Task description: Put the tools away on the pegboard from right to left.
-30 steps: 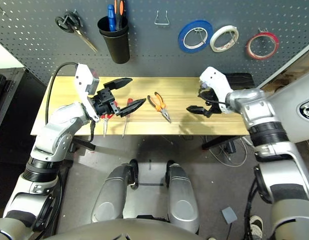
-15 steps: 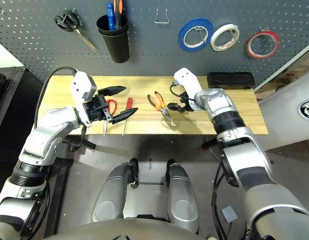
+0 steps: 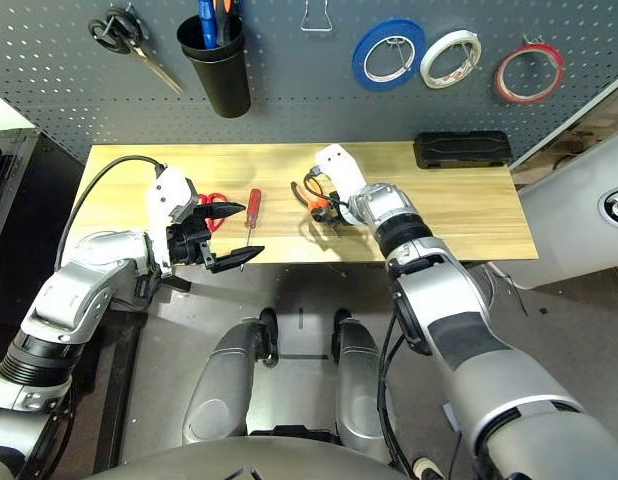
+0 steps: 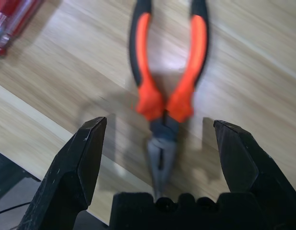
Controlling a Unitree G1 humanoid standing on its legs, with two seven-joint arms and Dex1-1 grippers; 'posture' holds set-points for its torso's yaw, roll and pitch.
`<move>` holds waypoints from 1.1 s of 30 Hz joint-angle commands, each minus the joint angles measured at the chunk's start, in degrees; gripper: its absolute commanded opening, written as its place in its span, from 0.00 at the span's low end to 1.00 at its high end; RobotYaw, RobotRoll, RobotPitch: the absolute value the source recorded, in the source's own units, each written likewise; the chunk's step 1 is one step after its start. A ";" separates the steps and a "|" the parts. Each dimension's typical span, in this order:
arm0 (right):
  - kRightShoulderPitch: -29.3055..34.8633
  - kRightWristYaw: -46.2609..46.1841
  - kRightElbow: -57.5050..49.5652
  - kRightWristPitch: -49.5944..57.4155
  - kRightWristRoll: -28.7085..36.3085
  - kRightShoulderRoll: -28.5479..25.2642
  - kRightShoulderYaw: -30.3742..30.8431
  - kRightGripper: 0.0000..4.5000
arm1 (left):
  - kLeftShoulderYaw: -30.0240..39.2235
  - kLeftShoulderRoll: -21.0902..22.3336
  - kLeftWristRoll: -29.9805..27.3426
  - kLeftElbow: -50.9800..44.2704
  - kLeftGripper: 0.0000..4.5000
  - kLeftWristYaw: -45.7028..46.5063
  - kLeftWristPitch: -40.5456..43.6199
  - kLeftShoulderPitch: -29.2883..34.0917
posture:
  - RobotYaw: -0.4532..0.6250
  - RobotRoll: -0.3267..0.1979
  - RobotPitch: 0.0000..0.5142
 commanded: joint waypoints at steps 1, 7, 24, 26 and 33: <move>-0.21 -2.40 3.46 -1.14 -0.58 1.10 -0.99 1.00 | 0.48 0.22 -0.66 -1.72 1.00 -0.03 1.29 1.71 | 0.46 0.62 0.71; -1.05 -5.65 6.19 -3.71 -1.14 1.84 -1.64 1.00 | 0.79 0.77 -0.15 -2.14 1.00 -0.02 1.92 2.78 | 0.46 0.62 0.70; -0.89 -8.75 10.58 -6.20 -3.13 4.43 -2.30 1.00 | 2.82 2.31 -0.45 -4.31 1.00 1.24 3.73 5.48 | 0.51 0.62 0.70; -0.74 -8.91 11.04 -6.41 -3.54 4.91 -2.14 1.00 | 3.05 2.49 -0.52 -5.11 1.00 1.32 3.98 6.11 | 0.51 0.62 0.70; -1.27 -9.25 11.66 -7.37 -4.09 6.16 -2.78 0.64 | 3.35 2.05 -0.75 -7.53 1.00 2.51 5.46 7.03 | 0.55 0.62 0.65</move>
